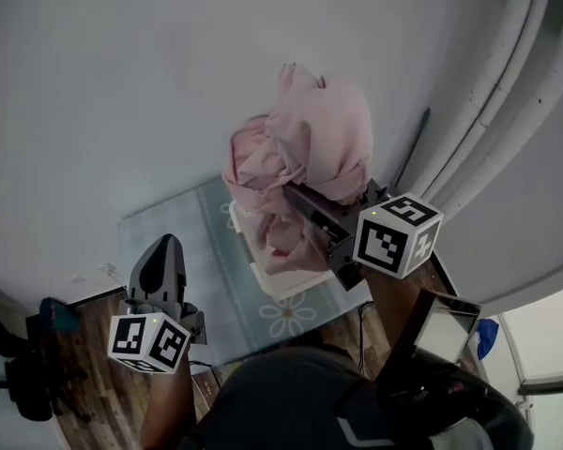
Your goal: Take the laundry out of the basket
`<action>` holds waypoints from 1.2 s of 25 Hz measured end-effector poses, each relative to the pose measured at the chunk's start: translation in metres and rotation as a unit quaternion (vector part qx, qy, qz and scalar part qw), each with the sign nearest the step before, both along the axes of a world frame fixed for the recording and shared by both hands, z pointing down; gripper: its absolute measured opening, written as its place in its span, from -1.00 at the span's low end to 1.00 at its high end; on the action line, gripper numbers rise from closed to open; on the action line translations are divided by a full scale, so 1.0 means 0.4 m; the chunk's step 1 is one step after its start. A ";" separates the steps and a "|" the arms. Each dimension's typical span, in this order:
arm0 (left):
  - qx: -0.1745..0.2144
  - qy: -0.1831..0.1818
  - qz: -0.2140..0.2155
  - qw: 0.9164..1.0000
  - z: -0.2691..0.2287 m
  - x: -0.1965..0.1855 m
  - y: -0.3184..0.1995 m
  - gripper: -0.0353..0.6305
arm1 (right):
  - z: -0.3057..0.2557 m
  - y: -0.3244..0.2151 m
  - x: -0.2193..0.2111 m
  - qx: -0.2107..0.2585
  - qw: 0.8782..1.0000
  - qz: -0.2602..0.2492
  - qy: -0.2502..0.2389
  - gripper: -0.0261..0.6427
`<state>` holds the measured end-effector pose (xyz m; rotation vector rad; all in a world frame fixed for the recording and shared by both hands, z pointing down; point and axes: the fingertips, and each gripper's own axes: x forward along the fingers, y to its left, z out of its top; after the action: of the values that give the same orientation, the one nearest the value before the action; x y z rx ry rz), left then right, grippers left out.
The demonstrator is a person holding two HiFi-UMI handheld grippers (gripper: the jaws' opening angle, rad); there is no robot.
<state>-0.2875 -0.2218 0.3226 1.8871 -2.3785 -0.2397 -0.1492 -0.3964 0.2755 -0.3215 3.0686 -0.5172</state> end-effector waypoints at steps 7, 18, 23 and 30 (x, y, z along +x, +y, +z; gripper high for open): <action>-0.001 0.000 0.005 1.000 -0.007 0.005 -0.002 -0.87 | 0.000 -0.003 0.000 0.058 0.998 0.031 0.026 0.09; 0.003 0.003 -0.003 1.000 -0.015 0.016 -0.026 -0.87 | 0.017 -0.013 0.005 0.069 0.996 0.042 0.026 0.09; 0.004 0.001 -0.017 1.000 -0.026 0.013 -0.028 -0.87 | 0.009 -0.017 0.009 0.060 0.997 0.036 0.020 0.09; -0.001 -0.021 -0.062 0.998 0.006 -0.023 0.043 -0.87 | 0.024 0.109 -0.114 0.076 0.996 -0.045 -0.005 0.09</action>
<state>-0.2967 -0.2044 0.3250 1.7631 -2.5254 -0.2105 -0.1948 -0.3528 0.2852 -0.1788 3.0997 -0.2850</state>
